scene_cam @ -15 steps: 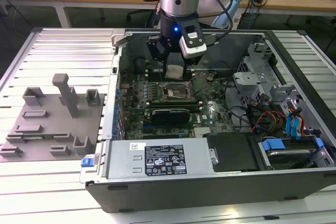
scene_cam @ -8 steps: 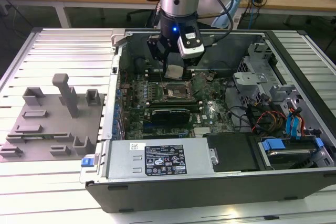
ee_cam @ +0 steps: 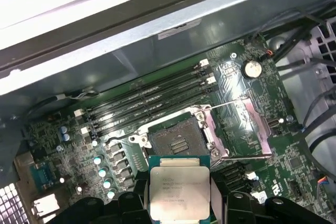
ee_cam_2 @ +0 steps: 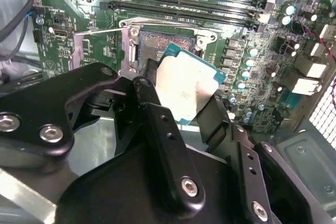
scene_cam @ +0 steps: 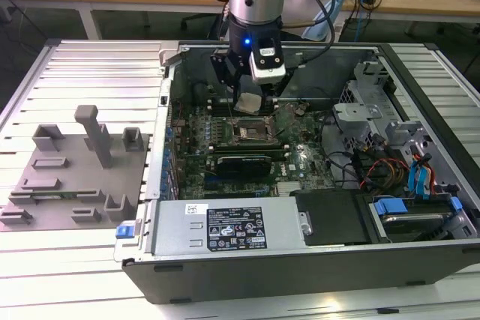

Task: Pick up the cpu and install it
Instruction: 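Place the cpu into insertion slot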

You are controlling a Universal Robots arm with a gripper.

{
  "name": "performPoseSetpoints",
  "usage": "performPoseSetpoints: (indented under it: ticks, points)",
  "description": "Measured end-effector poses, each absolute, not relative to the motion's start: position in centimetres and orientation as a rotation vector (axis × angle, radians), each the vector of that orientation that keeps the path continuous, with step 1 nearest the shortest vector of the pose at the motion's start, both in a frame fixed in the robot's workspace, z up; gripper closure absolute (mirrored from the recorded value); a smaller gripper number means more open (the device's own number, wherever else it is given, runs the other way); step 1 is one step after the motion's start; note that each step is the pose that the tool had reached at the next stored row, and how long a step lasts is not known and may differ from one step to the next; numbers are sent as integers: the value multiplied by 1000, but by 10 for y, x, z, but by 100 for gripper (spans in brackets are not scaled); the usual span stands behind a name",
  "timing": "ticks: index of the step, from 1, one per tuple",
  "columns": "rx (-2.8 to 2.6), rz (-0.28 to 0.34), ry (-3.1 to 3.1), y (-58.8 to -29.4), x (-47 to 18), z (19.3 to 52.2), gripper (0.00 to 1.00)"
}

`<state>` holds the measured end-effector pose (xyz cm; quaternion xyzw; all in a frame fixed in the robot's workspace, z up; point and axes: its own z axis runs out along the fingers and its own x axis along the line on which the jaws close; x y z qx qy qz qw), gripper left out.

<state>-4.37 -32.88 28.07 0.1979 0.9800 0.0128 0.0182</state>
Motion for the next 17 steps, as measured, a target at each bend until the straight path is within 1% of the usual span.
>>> performPoseSetpoints:
  ticks: [9, 17]
  points:
    - [621, 40, 3042, -329, -44, 281, 45]
    - [854, 35, 2983, -329, -44, 280, 45]
